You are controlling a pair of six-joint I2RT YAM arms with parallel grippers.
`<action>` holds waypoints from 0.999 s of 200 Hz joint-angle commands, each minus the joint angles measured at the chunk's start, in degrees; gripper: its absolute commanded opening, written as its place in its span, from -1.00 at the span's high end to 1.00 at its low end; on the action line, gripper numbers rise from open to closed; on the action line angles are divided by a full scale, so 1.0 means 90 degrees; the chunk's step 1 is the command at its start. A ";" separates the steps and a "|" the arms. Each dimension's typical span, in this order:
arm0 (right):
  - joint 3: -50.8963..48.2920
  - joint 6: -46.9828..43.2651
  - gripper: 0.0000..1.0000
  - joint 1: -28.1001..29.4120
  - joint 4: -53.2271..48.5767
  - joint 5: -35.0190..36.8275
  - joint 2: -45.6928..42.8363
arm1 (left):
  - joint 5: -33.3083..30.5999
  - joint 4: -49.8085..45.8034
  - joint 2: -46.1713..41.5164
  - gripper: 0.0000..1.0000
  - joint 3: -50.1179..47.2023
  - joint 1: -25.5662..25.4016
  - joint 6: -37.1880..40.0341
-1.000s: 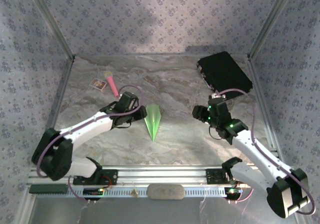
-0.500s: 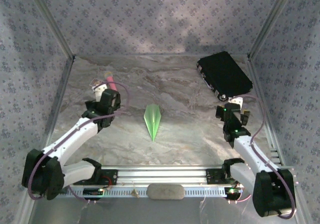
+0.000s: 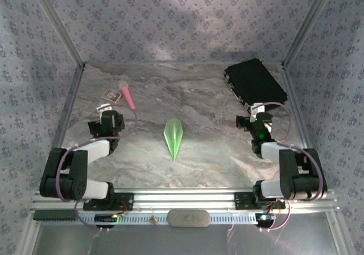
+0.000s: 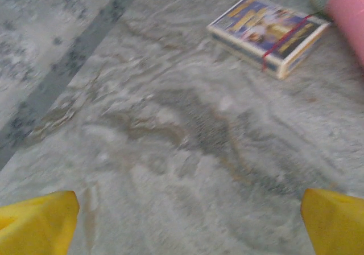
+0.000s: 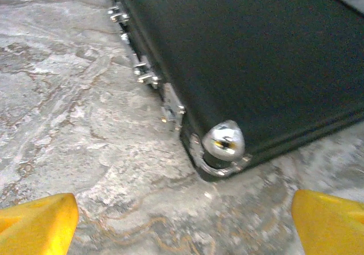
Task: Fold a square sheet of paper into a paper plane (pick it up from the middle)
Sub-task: Reset both arms
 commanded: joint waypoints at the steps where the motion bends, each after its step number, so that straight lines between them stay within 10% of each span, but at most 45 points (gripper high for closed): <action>1: 0.0136 -0.0305 -0.95 0.0038 0.0608 -0.0363 0.0218 | 0.0767 0.2054 0.0255 -0.99 -0.0238 0.0189 0.0655; 65: -0.0584 -0.0252 -0.95 -0.0103 0.2650 -0.0672 0.0940 | 0.1580 0.2848 0.0985 -0.99 -0.0384 0.0576 0.0426; 98: 0.0158 0.0256 -0.98 -0.0105 0.1058 0.0542 0.0858 | 0.1611 0.2571 0.1010 -0.99 -0.0226 0.0697 0.0317; 200: 0.0171 0.0370 -0.98 -0.0230 0.1093 0.0511 0.0871 | 0.1626 0.2575 0.1005 -0.99 -0.0223 0.0694 0.0324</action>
